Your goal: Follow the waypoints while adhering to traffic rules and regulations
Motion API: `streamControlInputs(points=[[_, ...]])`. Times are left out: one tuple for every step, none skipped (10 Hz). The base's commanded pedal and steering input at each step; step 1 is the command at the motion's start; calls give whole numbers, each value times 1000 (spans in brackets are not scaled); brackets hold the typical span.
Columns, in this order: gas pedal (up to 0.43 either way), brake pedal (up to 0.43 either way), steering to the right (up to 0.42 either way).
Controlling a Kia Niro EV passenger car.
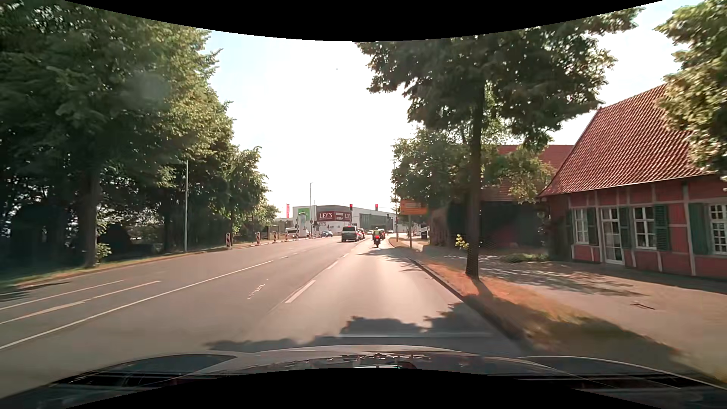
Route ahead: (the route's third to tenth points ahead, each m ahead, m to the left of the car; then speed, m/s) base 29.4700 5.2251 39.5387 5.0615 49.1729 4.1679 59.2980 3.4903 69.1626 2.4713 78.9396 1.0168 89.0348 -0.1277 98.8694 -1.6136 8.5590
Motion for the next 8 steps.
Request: streamControlInputs(points=[[79,0,4],[79,0,4],[79,0,3],[79,0,3],[79,0,3],[79,0,3],[79,0,3],[79,0,3]])
